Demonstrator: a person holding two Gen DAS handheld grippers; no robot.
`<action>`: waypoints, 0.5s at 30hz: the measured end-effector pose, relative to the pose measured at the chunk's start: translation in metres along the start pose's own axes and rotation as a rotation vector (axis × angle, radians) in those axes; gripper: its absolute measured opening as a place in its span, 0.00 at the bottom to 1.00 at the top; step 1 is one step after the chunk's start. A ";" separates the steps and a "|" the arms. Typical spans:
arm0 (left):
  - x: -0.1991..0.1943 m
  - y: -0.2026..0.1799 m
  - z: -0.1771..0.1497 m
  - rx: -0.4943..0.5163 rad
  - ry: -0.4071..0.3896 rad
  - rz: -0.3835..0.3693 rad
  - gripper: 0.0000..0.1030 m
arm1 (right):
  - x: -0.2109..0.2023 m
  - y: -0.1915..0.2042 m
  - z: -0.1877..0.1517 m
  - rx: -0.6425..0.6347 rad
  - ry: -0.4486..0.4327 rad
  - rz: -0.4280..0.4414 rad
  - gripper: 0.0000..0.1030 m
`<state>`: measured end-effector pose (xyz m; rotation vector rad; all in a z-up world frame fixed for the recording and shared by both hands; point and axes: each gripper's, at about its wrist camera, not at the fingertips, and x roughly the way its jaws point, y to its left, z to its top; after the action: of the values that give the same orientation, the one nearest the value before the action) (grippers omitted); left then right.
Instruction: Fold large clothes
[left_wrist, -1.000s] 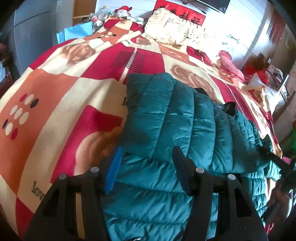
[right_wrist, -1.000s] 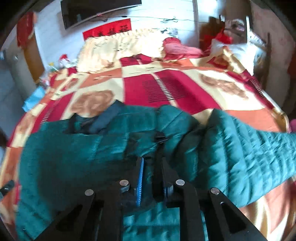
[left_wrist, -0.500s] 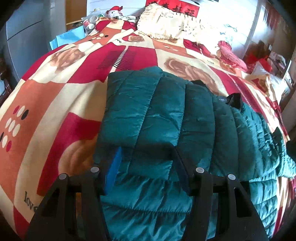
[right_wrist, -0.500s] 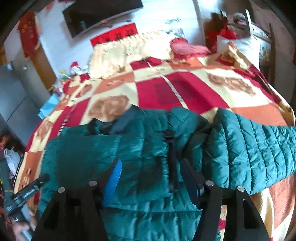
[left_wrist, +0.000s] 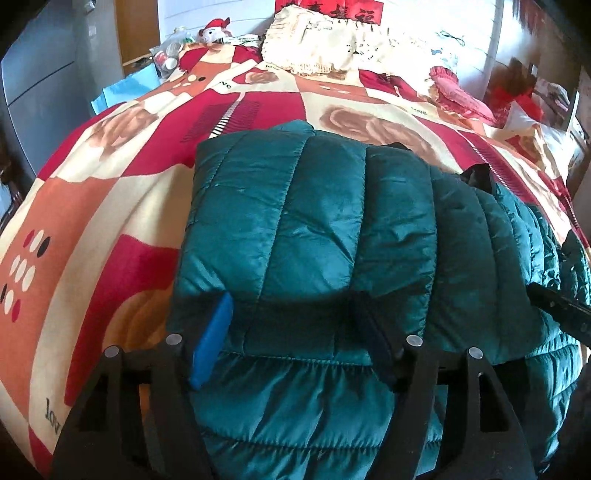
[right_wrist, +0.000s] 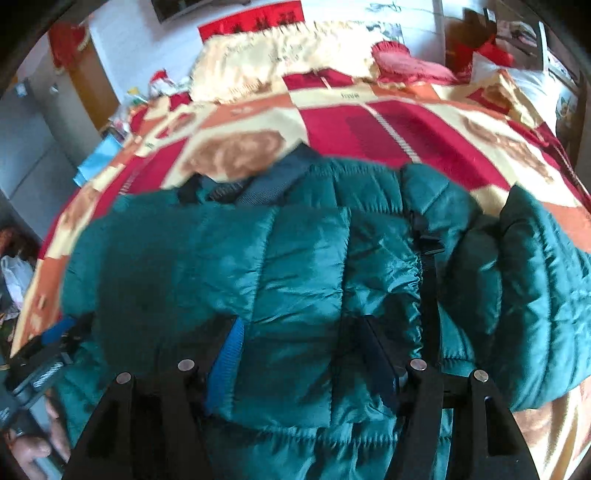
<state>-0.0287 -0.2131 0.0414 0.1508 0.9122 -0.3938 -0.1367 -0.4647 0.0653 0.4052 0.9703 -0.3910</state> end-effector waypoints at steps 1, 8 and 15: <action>0.001 -0.001 0.000 0.006 0.001 0.005 0.68 | 0.003 -0.003 0.000 0.001 0.003 -0.008 0.61; 0.001 -0.002 0.000 0.011 -0.003 0.014 0.69 | -0.026 -0.005 0.000 0.022 -0.026 0.012 0.61; 0.000 -0.004 -0.001 0.016 -0.011 0.030 0.69 | -0.044 -0.001 -0.017 -0.012 -0.036 0.022 0.61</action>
<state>-0.0309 -0.2169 0.0406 0.1766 0.8951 -0.3739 -0.1718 -0.4507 0.0939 0.3969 0.9324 -0.3709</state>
